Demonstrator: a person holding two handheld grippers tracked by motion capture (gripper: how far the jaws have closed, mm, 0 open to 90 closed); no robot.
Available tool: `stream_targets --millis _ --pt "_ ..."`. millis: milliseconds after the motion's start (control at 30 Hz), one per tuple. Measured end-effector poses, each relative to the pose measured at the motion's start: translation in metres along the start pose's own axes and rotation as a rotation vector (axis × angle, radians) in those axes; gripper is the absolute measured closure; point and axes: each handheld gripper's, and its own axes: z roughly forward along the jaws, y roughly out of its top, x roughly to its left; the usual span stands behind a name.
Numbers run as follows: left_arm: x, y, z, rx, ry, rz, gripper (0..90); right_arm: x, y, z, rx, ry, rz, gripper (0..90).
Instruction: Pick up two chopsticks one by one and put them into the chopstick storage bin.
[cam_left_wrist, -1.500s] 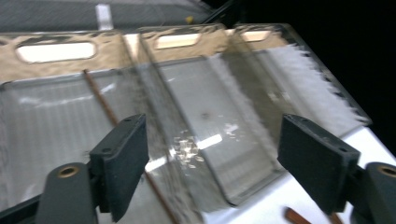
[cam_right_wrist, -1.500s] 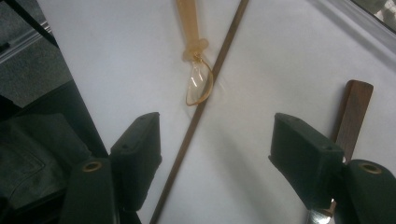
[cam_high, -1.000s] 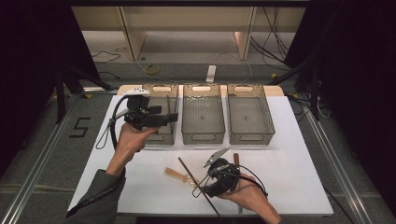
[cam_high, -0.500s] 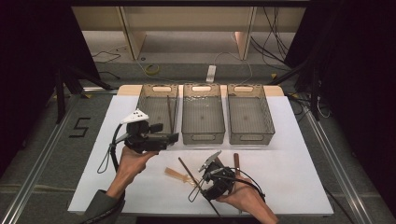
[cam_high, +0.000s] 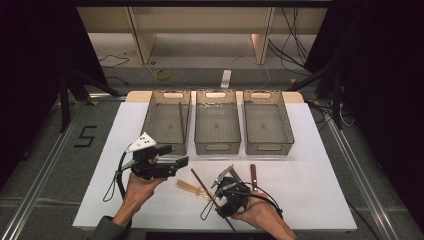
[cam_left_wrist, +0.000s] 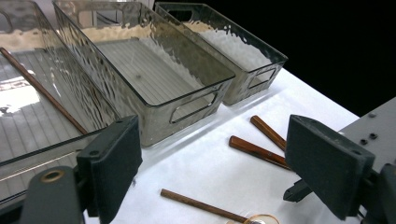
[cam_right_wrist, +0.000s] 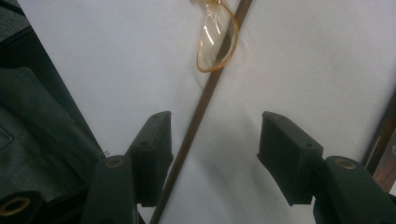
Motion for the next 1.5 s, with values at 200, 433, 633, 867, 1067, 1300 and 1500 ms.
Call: stream_targets --millis 200,433,633,867,1067,1300,1500 --pt "-0.003 -0.009 -0.004 0.007 -0.004 -0.008 18.4 0.001 0.000 0.003 0.020 -0.003 -0.010 47.3" --pt "-0.008 -0.013 -0.012 -0.027 -0.007 0.007 18.4 0.001 0.000 0.007 0.033 -0.010 -0.034 50.7" --pt "-0.009 -0.016 -0.013 -0.028 0.009 0.027 18.4 0.002 0.000 0.010 0.049 -0.010 -0.046 51.3" --pt "-0.011 -0.016 -0.012 -0.019 0.021 0.050 18.4 -0.002 0.000 0.009 0.058 -0.029 -0.051 61.5" --pt "-0.011 -0.017 -0.011 -0.020 0.020 0.046 18.4 -0.009 -0.001 0.008 0.066 -0.034 -0.033 70.4" --pt "-0.011 -0.017 -0.010 -0.014 0.018 0.045 18.4 -0.010 0.002 0.008 0.088 -0.036 -0.039 72.9" --pt "-0.011 -0.017 -0.009 -0.011 0.016 0.049 18.4 -0.012 0.004 0.009 0.097 -0.043 -0.030 78.6"
